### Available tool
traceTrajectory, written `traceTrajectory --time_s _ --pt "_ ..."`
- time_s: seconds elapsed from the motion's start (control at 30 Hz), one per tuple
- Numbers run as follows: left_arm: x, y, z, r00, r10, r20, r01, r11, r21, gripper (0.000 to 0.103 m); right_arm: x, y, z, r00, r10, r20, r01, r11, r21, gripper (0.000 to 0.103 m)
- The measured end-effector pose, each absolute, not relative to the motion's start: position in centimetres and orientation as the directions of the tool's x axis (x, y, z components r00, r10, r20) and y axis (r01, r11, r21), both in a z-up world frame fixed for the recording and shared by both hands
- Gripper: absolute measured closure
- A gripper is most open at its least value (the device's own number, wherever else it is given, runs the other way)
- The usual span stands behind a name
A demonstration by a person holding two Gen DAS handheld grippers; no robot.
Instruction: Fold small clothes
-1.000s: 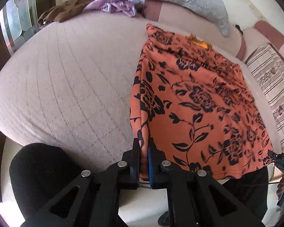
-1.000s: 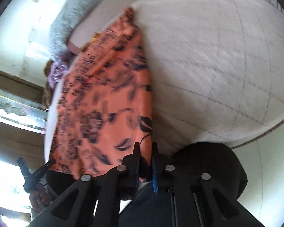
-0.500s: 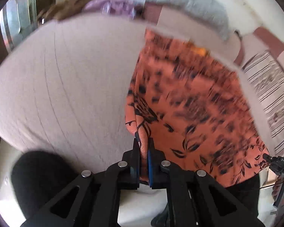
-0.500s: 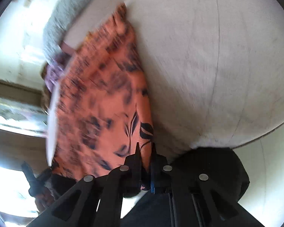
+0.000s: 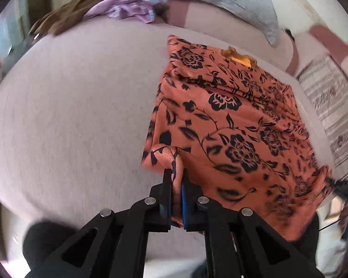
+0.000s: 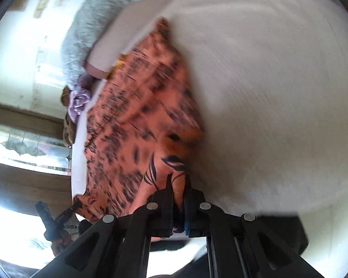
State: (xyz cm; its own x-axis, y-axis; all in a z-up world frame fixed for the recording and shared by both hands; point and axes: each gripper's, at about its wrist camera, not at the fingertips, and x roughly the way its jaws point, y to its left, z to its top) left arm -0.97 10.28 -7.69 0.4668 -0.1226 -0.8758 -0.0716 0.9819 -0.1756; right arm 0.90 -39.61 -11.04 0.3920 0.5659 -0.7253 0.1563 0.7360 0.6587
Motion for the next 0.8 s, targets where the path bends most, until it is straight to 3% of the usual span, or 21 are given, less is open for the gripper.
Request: traceTrajectory --time_s 0.1,0.2,0.37,0.47,0.5,0.53,0.57,0.6,0.63,0.67,0.73,0.8 --pt "0.0 10.7 -10.9 0.362 -0.134 -0.923 -0.103 0.978 -0.182 0.096 3.2 -38.9 -12.7 0.338 0.566 -0.751 0.164 0.751 0.640 0.097" --pt "0.9 10.8 -9.6 0.370 -0.147 -0.918 -0.058 0.982 -0.181 0.096 3.2 -38.7 -15.0 0.295 0.595 -0.748 0.213 0.722 0.658 0.097" --pt "8.6 10.8 -2.3 0.539 -0.241 -0.807 0.032 0.963 -0.266 0.096 9.1 -38.8 -10.6 0.371 0.607 -0.703 0.112 0.722 0.683 0.097" --pt "15.0 11.0 0.6 0.681 -0.207 -0.702 0.011 0.962 -0.272 0.092 15.4 -39.4 -5.8 0.510 0.602 -0.615 0.026 0.704 0.710 0.097" --pt "17.0 11.2 0.4 0.713 -0.175 -0.679 -0.022 0.962 -0.271 0.086 18.2 -39.9 -4.4 0.581 0.581 -0.570 0.013 0.694 0.720 0.096" --pt "19.2 11.5 -0.6 0.726 -0.135 -0.674 -0.065 0.963 -0.262 0.072 19.8 -40.3 -4.0 0.620 0.573 -0.536 0.016 0.673 0.739 0.093" --pt "21.1 11.5 -2.0 0.719 -0.108 -0.686 -0.090 0.965 -0.246 0.027 21.7 -40.7 -4.2 0.660 0.559 -0.503 0.024 0.653 0.757 0.091" --pt "23.0 11.6 -3.7 0.693 -0.086 -0.716 -0.106 0.970 -0.219 0.009 24.3 -40.9 -5.2 0.679 0.534 -0.503 0.043 0.655 0.754 0.069" --pt "24.6 12.1 -5.7 0.656 -0.045 -0.753 -0.144 0.972 -0.184 0.010 25.7 -40.9 -6.2 0.675 0.511 -0.532 0.077 0.669 0.739 0.021" --pt "25.0 12.6 -7.0 0.634 -0.005 -0.774 -0.178 0.972 -0.153 0.011 27.0 -40.9 -8.0 0.662 0.466 -0.587 0.151 0.684 0.713 0.008" --pt "24.5 13.9 -8.5 0.605 0.024 -0.796 -0.223 0.965 -0.140 0.012 27.1 -40.5 -10.5 0.641 0.445 -0.625 0.205 0.686 0.698 0.009" --pt "21.6 15.7 -7.8 0.648 0.000 -0.762 -0.225 0.955 -0.191 0.012 25.5 -40.5 -11.3 0.642 0.443 -0.626 0.215 0.679 0.702 0.009"
